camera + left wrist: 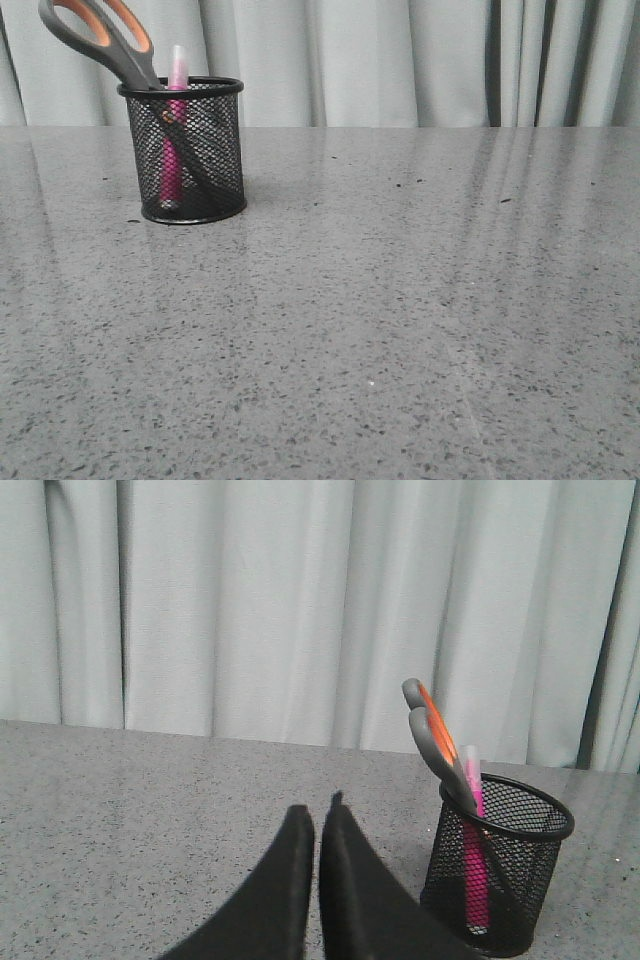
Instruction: Put pen and scissors into bin
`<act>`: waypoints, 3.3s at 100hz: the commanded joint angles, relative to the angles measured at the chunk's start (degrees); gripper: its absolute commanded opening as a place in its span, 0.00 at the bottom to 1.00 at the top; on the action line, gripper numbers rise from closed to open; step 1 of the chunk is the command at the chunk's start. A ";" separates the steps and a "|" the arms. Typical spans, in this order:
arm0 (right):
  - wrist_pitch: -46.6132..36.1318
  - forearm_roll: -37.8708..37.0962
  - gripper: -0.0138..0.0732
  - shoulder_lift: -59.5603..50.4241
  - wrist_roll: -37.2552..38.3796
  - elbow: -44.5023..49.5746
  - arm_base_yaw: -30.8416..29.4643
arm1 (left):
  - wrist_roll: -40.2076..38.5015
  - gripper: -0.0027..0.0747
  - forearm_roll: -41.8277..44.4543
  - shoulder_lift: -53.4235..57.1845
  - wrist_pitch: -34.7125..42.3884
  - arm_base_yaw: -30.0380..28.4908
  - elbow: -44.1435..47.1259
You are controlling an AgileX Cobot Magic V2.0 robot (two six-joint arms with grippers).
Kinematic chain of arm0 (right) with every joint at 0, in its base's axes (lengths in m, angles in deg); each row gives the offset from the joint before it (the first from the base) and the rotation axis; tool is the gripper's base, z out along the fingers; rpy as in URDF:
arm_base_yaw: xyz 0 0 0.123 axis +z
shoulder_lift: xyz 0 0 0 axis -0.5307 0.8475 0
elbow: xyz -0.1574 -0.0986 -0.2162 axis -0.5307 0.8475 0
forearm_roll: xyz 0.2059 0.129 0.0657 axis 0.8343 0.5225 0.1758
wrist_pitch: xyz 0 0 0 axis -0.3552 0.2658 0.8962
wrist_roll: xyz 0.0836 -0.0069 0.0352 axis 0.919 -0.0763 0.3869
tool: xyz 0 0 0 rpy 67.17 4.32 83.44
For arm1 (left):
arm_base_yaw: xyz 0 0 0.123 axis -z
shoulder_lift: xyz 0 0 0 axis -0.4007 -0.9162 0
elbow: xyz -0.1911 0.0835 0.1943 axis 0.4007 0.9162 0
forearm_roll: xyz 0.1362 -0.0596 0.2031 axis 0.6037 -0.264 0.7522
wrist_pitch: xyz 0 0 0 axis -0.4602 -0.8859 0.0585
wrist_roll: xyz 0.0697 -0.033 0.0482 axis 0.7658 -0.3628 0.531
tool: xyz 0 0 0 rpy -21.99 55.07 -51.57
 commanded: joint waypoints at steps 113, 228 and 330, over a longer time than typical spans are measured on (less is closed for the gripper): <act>-2.18 0.40 0.10 0.25 -0.43 -1.51 -0.23 | -0.53 0.01 12.23 -0.04 4.08 -0.20 -1.38; -2.18 0.40 0.10 0.25 -0.43 -1.43 -0.23 | -14.15 0.01 15.42 13.71 1.62 -6.20 14.74; -5.37 23.19 0.10 -5.80 -23.62 5.20 -16.26 | -14.15 0.01 15.42 13.71 1.62 -6.20 14.74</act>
